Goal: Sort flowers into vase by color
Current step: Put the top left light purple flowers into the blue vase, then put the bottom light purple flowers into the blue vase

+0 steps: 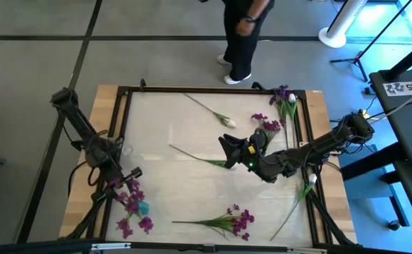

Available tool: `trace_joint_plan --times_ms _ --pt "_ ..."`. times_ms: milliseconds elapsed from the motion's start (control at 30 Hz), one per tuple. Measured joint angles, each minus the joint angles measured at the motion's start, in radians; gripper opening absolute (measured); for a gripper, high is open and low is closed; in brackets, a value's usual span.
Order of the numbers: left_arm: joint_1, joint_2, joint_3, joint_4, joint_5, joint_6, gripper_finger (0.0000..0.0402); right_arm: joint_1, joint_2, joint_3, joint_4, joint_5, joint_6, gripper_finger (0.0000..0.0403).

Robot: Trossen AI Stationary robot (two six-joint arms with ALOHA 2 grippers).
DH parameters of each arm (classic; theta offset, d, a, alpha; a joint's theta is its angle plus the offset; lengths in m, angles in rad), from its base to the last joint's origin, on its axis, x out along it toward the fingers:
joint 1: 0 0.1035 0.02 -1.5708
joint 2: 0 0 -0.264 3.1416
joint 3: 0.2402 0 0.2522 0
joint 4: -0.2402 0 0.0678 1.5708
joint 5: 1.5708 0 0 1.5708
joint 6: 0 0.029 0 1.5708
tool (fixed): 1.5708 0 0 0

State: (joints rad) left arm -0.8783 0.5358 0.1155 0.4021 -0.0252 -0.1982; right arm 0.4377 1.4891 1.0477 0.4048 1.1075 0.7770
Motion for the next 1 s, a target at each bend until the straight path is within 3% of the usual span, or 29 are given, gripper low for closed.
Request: trace_joint_plan --times_ms 167,267,700,833,1000 --pt "0.000 -0.071 0.157 -0.476 -0.044 -0.014 0.0150 0.000 0.000 0.000 -0.061 0.000 -0.001 0.0188" --pt "0.000 -0.093 0.236 -0.673 -0.084 -0.055 0.0150 0.000 0.000 0.000 -0.092 0.001 0.002 0.0199" --pt "0.000 -0.092 0.468 -0.967 -0.114 -0.342 0.0139 0.000 0.025 0.000 -0.209 -0.014 0.006 0.0259" --pt "0.000 -0.093 0.581 -0.969 -0.138 -0.319 0.0120 0.000 0.078 0.001 -0.163 -0.157 0.045 0.0253" --pt "0.001 -0.092 0.712 -0.981 -0.298 -0.342 0.0102 0.028 0.173 0.020 -0.143 -0.409 0.090 0.0223"
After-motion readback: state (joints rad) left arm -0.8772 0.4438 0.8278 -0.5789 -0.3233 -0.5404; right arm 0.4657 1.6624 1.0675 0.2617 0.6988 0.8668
